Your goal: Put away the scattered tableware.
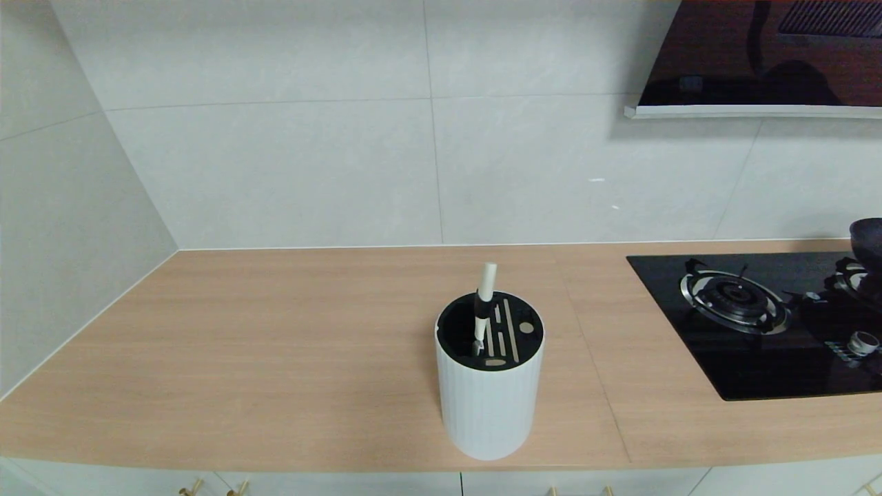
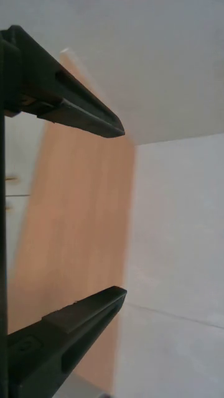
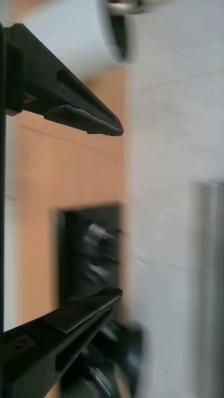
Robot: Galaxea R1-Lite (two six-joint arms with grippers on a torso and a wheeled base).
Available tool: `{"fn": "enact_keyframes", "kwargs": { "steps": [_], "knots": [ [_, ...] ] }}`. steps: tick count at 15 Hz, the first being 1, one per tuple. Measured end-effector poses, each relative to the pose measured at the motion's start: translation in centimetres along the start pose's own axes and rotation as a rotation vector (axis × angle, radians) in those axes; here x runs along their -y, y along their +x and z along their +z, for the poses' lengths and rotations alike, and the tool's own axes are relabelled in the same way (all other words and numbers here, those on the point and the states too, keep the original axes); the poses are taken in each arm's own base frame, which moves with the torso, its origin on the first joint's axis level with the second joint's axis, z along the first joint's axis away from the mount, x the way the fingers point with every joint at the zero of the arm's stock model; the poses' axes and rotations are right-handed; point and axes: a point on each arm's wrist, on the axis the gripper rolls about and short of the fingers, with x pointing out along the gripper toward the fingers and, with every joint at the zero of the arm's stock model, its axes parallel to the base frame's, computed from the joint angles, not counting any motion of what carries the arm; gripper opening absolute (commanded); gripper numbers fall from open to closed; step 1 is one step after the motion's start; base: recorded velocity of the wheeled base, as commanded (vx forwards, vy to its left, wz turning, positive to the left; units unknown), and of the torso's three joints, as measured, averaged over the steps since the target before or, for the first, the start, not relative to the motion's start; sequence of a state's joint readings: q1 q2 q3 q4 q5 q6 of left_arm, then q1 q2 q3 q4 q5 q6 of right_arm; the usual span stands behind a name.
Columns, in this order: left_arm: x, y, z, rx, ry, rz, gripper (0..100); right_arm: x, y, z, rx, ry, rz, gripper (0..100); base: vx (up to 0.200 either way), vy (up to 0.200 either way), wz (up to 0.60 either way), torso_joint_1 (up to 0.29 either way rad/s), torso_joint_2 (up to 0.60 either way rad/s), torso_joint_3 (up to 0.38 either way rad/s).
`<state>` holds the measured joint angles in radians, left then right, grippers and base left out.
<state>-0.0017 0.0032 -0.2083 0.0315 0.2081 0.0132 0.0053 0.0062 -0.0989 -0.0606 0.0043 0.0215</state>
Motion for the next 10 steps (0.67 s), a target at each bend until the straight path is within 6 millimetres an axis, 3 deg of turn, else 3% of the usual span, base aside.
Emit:
{"fn": "enact_keyframes", "kwargs": {
  "steps": [2, 4, 7, 10],
  "knots": [
    [0.4, 0.5, -2.4, -0.082, -0.028, -0.090, 100, 0.0, 0.3, -2.3, -0.085, 0.035, 0.019, 100, 0.000, 0.000, 0.00, 0.000, 0.00, 0.000],
    [0.6, 0.8, -4.1, -0.138, -0.029, -0.172, 100, 0.0, 0.4, -2.8, -0.108, 0.038, 0.020, 100, 0.000, 0.000, 0.00, 0.000, 0.00, 0.000],
    [0.7, 0.9, -4.7, -0.153, -0.039, -0.181, 100, -0.1, 0.4, -3.0, -0.112, 0.023, 0.057, 100, 0.000, 0.000, 0.00, 0.000, 0.00, 0.000],
    [0.4, 1.0, -5.0, -0.158, 0.018, -0.067, 100, -0.1, 0.3, -3.4, -0.155, -0.033, 0.071, 100, 0.000, 0.000, 0.00, 0.000, 0.00, 0.000]
  ]
}}
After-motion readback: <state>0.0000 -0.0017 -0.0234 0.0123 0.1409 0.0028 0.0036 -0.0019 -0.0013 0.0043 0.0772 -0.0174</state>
